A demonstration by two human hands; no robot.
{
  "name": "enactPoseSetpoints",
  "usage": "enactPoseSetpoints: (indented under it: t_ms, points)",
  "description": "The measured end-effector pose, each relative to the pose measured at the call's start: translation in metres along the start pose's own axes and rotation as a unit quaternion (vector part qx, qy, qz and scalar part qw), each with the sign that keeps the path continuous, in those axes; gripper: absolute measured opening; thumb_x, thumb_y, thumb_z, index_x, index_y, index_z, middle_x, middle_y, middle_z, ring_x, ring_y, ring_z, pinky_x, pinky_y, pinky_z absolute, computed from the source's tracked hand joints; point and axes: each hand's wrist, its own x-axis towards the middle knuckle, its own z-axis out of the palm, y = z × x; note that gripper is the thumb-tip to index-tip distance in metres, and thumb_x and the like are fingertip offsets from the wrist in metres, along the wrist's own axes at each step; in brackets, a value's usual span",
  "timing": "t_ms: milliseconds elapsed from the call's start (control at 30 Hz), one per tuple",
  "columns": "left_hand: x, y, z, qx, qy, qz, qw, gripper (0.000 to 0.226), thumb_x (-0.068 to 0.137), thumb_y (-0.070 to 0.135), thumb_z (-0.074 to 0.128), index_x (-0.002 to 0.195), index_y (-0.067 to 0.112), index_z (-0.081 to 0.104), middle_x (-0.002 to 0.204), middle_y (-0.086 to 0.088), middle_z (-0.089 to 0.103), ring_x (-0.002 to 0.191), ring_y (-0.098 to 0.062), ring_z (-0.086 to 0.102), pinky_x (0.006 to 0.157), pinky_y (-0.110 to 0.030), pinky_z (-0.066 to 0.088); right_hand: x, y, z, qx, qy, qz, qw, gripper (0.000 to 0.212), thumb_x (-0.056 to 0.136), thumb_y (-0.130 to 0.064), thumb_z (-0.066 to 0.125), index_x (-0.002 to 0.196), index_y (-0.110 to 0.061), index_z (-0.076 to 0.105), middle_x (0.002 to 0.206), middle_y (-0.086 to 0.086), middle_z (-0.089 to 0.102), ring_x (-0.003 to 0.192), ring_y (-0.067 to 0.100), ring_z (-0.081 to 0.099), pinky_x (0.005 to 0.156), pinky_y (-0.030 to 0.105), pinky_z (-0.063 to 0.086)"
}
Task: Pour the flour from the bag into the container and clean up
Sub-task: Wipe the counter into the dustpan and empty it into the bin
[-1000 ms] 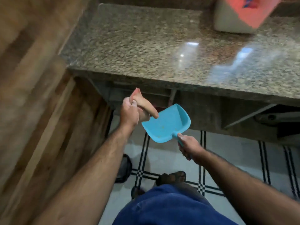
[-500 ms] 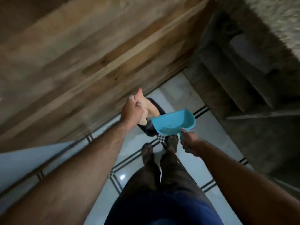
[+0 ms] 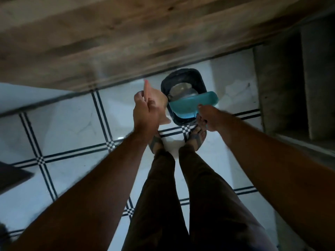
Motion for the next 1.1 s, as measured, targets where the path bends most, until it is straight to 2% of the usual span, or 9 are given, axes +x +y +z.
enactPoseSetpoints:
  t_ms: [100, 233, 433, 567, 667, 767, 933, 1000, 1100]
  points:
    - [-0.008, -0.004, -0.004, -0.037, 0.022, 0.003, 0.999, 0.045, 0.111, 0.021, 0.044, 0.155, 0.010, 0.041, 0.124, -0.002, 0.058, 0.106, -0.020, 0.062, 0.091, -0.035, 0.057, 0.009, -0.020, 0.005, -0.029, -0.004, 0.070, 0.997, 0.042, 0.113, -0.041, 0.042, 0.084, -0.011, 0.049, 0.042, -0.005, 0.040, 0.029, 0.006, 0.029, 0.035, 0.009, 0.026]
    - [-0.006, -0.005, -0.002, -0.049, 0.016, -0.009, 0.999, 0.047, 0.107, 0.018, 0.045, 0.154, 0.015, 0.042, 0.126, -0.004, 0.063, 0.105, -0.021, 0.064, 0.084, -0.028, 0.053, 0.014, -0.031, 0.015, -0.080, 0.026, 0.063, 0.994, 0.037, 0.110, -0.033, 0.041, 0.080, -0.013, 0.049, 0.048, -0.004, 0.042, 0.029, 0.005, 0.028, 0.036, 0.011, 0.021]
    - [0.010, -0.007, 0.000, -0.045, 0.004, -0.012, 0.999, 0.046, 0.108, 0.017, 0.045, 0.154, 0.014, 0.041, 0.136, -0.010, 0.064, 0.112, -0.024, 0.065, 0.084, -0.026, 0.052, 0.023, -0.016, 0.021, -0.036, 0.063, -0.012, 0.997, 0.042, 0.110, -0.049, 0.048, 0.081, -0.019, 0.048, 0.049, -0.001, 0.041, 0.025, 0.009, 0.031, 0.037, 0.012, 0.028]
    - [0.026, -0.009, 0.000, -0.032, 0.013, -0.020, 0.999, 0.046, 0.114, 0.025, 0.043, 0.159, 0.017, 0.037, 0.139, -0.004, 0.060, 0.099, -0.009, 0.060, 0.073, -0.016, 0.049, 0.026, 0.016, 0.020, -0.028, 0.058, -0.094, 0.994, 0.042, 0.101, -0.052, 0.068, 0.080, -0.019, 0.054, 0.047, -0.002, 0.042, 0.033, 0.014, 0.034, 0.040, 0.019, 0.028]
    - [0.039, -0.014, 0.000, -0.023, 0.008, -0.023, 0.999, 0.049, 0.110, 0.019, 0.045, 0.158, 0.020, 0.038, 0.127, 0.004, 0.055, 0.103, -0.011, 0.059, 0.087, -0.024, 0.049, 0.045, 0.052, 0.014, -0.084, 0.082, -0.144, 0.982, 0.049, 0.096, -0.060, 0.071, 0.084, -0.013, 0.065, 0.050, 0.001, 0.048, 0.038, 0.020, 0.042, 0.039, 0.024, 0.033]
    - [0.052, -0.027, 0.005, 0.008, 0.000, -0.021, 1.000, 0.049, 0.110, 0.019, 0.045, 0.158, 0.021, 0.038, 0.133, 0.004, 0.058, 0.113, -0.014, 0.060, 0.088, -0.020, 0.047, 0.071, 0.088, 0.003, -0.157, 0.108, -0.152, 0.970, 0.060, 0.088, -0.077, 0.064, 0.095, -0.018, 0.072, 0.068, 0.000, 0.064, 0.064, 0.025, 0.062, 0.060, 0.035, 0.048]
    - [0.074, -0.048, 0.027, 0.055, -0.045, -0.004, 0.997, 0.050, 0.111, 0.017, 0.045, 0.160, 0.023, 0.036, 0.152, -0.007, 0.059, 0.122, -0.019, 0.062, 0.105, -0.033, 0.051, 0.113, 0.130, -0.006, -0.181, 0.109, -0.167, 0.963, 0.072, 0.076, -0.082, 0.067, 0.132, -0.036, 0.067, 0.122, -0.002, 0.073, 0.101, 0.024, 0.072, 0.090, 0.040, 0.061]
    - [0.082, -0.053, 0.038, 0.059, -0.062, 0.004, 0.996, 0.050, 0.111, 0.018, 0.045, 0.160, 0.023, 0.035, 0.147, -0.005, 0.061, 0.118, -0.019, 0.064, 0.101, -0.033, 0.053, 0.147, 0.146, -0.010, -0.149, 0.090, -0.165, 0.971, 0.070, 0.072, -0.083, 0.073, 0.128, -0.043, 0.064, 0.131, -0.001, 0.070, 0.108, 0.025, 0.073, 0.098, 0.046, 0.061]
    - [0.096, -0.059, 0.056, 0.070, -0.078, 0.015, 0.994, 0.051, 0.112, 0.020, 0.045, 0.161, 0.022, 0.033, 0.130, 0.002, 0.062, 0.105, -0.012, 0.063, 0.081, -0.017, 0.049, 0.165, 0.145, -0.006, -0.148, 0.073, -0.152, 0.974, 0.045, 0.083, -0.068, 0.074, 0.117, -0.042, 0.060, 0.135, 0.013, 0.066, 0.117, 0.035, 0.069, 0.102, 0.050, 0.058]
